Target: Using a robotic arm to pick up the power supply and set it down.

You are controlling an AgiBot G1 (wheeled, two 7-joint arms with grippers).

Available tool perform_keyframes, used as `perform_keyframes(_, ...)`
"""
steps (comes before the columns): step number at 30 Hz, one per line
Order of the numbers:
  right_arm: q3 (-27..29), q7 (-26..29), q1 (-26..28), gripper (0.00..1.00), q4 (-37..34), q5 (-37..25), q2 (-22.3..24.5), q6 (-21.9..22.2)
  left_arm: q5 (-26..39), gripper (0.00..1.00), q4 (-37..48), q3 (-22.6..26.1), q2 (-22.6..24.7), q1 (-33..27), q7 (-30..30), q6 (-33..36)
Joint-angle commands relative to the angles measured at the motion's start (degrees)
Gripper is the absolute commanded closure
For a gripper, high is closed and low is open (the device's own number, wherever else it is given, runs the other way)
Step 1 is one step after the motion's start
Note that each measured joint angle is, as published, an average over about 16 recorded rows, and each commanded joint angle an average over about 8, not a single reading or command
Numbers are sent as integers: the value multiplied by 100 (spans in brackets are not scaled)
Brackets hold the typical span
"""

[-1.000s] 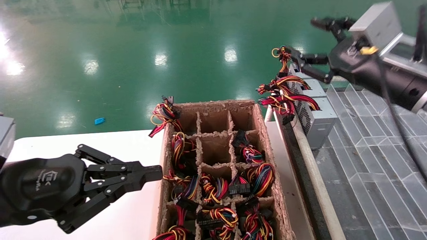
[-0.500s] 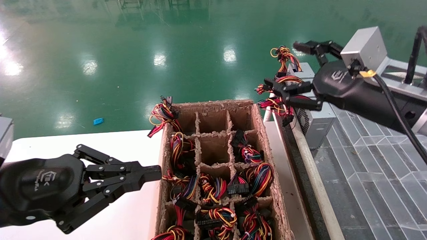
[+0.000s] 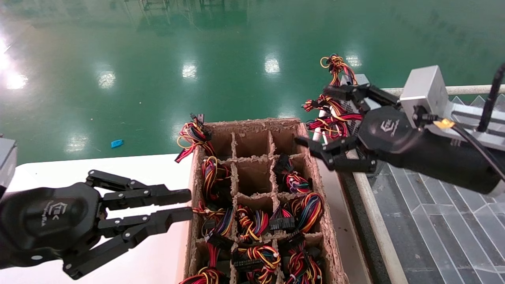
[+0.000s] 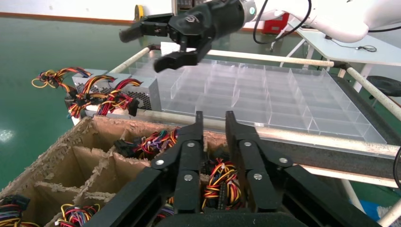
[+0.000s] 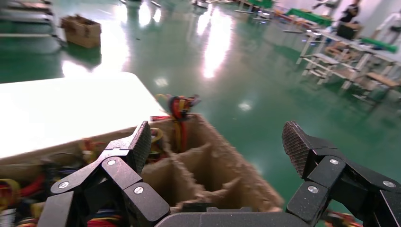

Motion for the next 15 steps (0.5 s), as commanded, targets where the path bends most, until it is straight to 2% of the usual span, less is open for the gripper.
perform_keyframes(1,20,22,-30,0,-13,88,10,-169,0,0,0,0,0,0,0,0)
perform_keyframes(15,163,177,-238,0,-106,706,82,-1355,0,0,0,0,0,0,0,0)
